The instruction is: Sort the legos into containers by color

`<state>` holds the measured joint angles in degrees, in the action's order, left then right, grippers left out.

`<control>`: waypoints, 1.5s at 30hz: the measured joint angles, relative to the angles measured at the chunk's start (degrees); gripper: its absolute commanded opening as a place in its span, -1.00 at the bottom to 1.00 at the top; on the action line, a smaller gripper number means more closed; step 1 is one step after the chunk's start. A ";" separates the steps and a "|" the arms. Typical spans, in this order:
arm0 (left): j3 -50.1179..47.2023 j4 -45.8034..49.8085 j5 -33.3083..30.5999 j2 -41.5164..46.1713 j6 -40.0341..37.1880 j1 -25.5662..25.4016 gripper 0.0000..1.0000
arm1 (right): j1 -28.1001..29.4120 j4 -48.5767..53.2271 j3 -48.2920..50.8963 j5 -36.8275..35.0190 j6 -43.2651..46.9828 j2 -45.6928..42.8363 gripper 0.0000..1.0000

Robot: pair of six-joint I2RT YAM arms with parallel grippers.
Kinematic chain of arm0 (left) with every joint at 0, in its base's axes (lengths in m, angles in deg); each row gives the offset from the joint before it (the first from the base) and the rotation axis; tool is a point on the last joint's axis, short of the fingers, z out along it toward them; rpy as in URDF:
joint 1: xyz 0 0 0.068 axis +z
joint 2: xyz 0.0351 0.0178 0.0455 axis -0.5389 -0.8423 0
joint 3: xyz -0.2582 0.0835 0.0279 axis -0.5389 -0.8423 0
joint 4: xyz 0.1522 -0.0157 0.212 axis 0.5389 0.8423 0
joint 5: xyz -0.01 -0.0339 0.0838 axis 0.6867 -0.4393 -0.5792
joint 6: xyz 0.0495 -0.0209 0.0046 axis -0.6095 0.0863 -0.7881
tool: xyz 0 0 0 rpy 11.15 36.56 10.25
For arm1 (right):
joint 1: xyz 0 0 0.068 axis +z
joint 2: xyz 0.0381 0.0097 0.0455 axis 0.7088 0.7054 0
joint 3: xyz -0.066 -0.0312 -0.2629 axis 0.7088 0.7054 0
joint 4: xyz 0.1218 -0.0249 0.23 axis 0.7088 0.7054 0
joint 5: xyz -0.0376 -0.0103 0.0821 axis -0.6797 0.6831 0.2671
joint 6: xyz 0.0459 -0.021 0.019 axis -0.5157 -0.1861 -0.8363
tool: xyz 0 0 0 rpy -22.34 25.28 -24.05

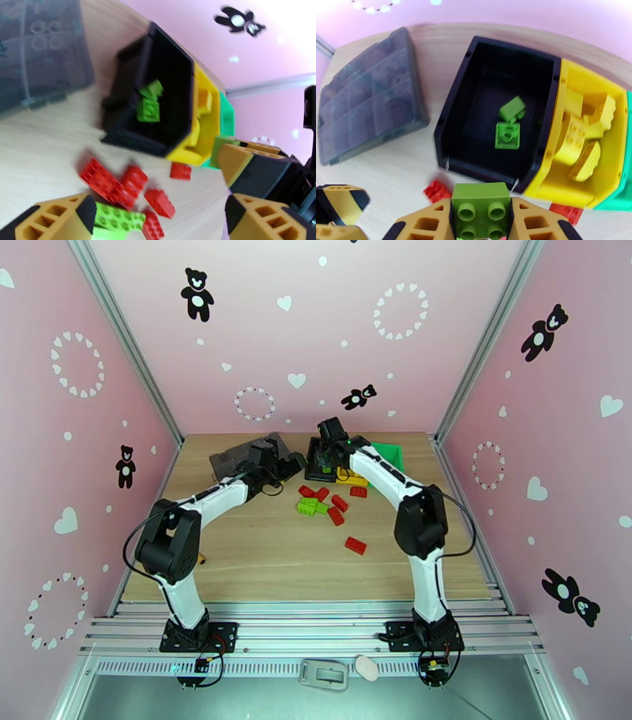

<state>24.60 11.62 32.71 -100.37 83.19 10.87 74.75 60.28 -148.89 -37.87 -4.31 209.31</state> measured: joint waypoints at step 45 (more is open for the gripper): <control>-32.79 1.25 -9.29 23.54 -0.63 -0.55 0.78 | 9.25 -4.68 28.48 7.08 7.45 -11.67 0.12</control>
<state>-8.19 12.86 23.42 -76.83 82.56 10.33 83.99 55.60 -120.41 -30.78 3.14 197.64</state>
